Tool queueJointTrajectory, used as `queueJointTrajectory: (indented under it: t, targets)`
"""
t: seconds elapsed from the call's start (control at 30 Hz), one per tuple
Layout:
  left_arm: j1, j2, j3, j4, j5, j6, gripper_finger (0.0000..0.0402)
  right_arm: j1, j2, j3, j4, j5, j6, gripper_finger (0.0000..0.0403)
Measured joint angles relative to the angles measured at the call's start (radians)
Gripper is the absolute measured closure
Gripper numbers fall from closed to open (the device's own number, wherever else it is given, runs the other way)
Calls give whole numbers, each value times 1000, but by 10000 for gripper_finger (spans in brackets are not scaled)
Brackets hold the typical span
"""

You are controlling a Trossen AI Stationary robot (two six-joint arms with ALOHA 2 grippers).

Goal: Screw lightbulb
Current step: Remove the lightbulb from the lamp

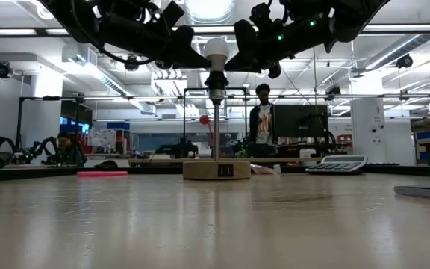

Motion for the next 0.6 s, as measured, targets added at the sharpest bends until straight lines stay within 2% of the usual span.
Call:
queueJointTrajectory:
  t: [0.6]
  targets:
    - [1,0,0,4,29,-34,401,-5,0,0,4,4,-49,403]
